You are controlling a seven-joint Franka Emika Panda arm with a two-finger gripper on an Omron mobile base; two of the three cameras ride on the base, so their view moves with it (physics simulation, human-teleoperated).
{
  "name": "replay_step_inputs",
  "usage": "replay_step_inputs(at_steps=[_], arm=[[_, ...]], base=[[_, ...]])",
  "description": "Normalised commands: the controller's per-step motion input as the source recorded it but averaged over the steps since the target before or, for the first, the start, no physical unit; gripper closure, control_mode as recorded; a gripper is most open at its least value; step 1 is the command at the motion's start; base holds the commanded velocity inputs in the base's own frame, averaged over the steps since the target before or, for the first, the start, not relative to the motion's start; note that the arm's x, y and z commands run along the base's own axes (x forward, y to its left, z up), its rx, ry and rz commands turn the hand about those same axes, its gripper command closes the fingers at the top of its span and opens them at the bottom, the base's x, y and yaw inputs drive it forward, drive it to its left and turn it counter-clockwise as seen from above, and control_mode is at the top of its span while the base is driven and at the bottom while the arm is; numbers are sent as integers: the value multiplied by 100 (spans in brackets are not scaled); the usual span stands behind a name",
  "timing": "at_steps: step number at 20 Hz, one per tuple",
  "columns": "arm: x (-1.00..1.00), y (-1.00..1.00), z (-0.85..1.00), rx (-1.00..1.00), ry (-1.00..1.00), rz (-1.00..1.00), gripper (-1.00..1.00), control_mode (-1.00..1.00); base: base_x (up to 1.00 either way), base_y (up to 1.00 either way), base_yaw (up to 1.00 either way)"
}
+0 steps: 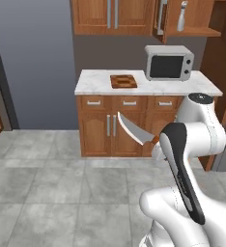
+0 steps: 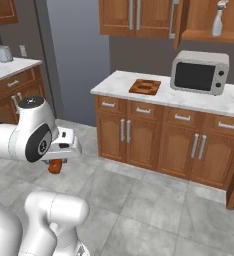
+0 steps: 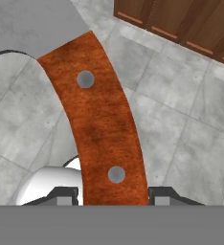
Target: Move the cutting board and knife to the sink. Then move spray from the cabinet to the counter.
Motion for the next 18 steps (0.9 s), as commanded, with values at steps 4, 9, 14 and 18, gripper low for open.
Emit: replay_step_inputs(at_steps=[4, 9, 14, 18], arm=[[0, 0, 0, 0, 0, 0, 100, 100], [0, 0, 0, 0, 0, 0, 100, 100], [0, 0, 0, 0, 0, 0, 100, 100], [0, 0, 0, 0, 0, 0, 100, 100]], base=[[-65, -26, 0], [-65, -26, 0], [-52, -41, -3], [-35, -51, -15]])
